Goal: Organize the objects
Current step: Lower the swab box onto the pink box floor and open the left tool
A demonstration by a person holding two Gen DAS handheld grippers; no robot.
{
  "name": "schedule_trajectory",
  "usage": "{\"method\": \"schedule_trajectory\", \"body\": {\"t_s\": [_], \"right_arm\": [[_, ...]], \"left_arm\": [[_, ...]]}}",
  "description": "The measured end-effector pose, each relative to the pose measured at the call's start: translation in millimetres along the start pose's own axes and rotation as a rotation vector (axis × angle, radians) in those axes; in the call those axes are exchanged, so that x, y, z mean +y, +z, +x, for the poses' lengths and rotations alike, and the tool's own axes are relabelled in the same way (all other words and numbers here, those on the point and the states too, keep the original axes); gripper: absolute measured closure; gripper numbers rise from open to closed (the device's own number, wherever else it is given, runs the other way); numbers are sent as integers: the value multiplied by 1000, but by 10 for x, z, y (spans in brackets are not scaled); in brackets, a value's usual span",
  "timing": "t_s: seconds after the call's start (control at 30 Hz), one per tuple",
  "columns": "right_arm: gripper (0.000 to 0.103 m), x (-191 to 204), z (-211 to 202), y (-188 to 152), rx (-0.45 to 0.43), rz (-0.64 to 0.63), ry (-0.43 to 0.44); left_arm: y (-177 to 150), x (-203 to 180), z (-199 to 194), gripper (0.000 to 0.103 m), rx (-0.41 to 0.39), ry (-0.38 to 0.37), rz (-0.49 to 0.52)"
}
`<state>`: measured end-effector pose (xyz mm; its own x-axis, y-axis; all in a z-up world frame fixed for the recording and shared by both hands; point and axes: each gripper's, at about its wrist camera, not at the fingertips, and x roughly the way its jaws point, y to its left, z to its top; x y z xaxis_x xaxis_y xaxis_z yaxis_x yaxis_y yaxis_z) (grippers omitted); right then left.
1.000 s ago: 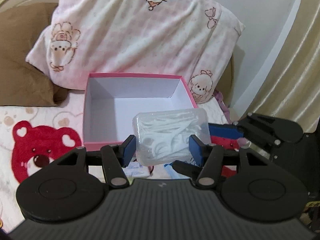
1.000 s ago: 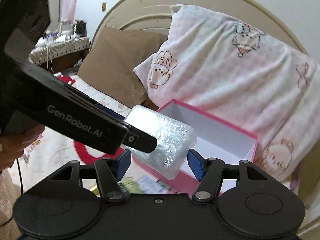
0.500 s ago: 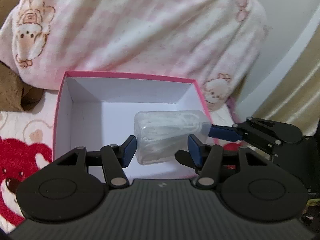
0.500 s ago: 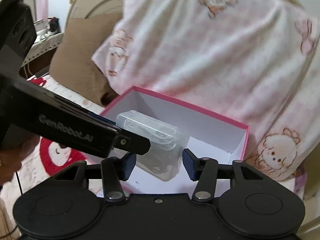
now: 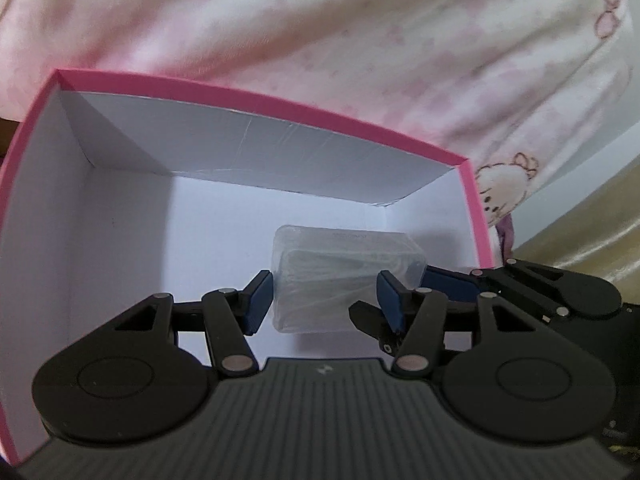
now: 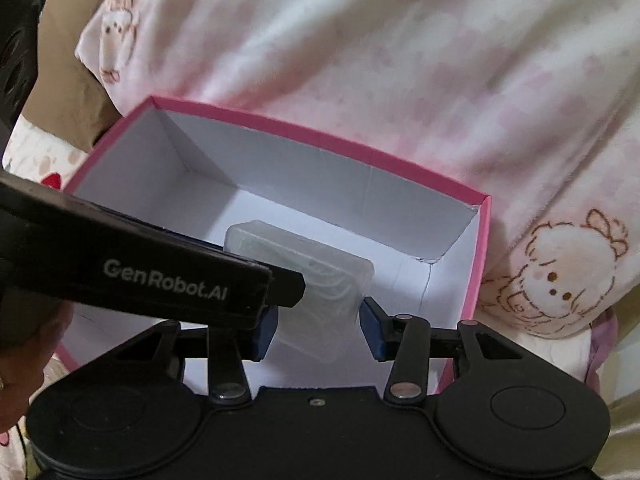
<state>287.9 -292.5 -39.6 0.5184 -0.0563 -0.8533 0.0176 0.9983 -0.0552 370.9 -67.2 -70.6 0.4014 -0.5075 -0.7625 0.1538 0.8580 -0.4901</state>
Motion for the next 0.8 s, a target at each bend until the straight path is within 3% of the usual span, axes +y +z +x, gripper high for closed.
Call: {"method": "schedule_trajectory", "body": {"t_s": [0.57, 0.8], "right_arm": [[59, -28, 331, 81, 63, -61, -17], [75, -97, 312, 77, 31, -29, -39]], "left_arm": [[147, 43, 267, 51, 24, 67, 13], [212, 46, 277, 56, 5, 90, -1]]}}
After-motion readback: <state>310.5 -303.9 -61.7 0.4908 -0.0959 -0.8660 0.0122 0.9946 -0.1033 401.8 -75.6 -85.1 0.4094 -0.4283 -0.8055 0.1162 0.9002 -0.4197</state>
